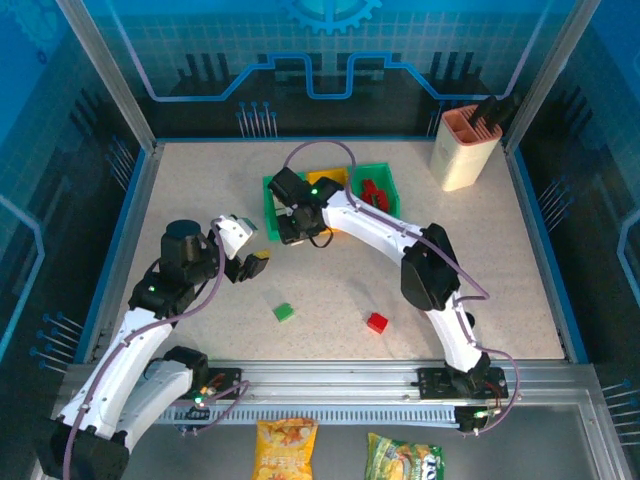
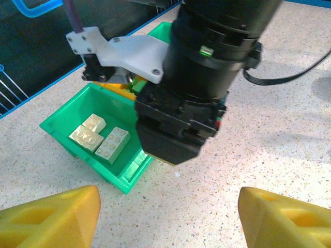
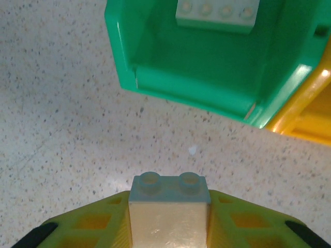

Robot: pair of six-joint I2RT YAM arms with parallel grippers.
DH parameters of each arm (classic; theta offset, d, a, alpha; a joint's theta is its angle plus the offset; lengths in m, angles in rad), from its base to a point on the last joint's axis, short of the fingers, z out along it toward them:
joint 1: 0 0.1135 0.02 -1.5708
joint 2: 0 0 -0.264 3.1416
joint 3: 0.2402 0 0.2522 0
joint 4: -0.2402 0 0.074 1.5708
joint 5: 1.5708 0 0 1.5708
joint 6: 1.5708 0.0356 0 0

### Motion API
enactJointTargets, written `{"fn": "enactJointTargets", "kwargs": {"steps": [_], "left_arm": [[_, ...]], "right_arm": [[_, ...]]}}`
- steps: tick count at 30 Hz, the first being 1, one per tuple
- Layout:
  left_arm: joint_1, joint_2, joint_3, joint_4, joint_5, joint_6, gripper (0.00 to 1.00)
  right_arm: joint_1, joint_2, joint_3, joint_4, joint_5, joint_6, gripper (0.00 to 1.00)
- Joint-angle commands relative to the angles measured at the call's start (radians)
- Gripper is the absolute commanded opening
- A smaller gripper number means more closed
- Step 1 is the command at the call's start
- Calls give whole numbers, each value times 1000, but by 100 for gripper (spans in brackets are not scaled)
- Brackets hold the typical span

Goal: Sort the legos into containers by color
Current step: Place the lego in the container.

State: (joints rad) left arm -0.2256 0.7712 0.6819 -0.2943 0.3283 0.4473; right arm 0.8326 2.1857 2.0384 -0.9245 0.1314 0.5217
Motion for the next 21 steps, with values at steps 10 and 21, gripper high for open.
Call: {"fn": "enactJointTargets", "kwargs": {"steps": [10, 21], "left_arm": [[-8, -8, 20, -14, -11, 10, 72], [-7, -7, 19, -14, -9, 8, 72]], "right_arm": [[-69, 175, 273, -59, 18, -75, 36], [-92, 255, 396, -55, 24, -107, 35]]}}
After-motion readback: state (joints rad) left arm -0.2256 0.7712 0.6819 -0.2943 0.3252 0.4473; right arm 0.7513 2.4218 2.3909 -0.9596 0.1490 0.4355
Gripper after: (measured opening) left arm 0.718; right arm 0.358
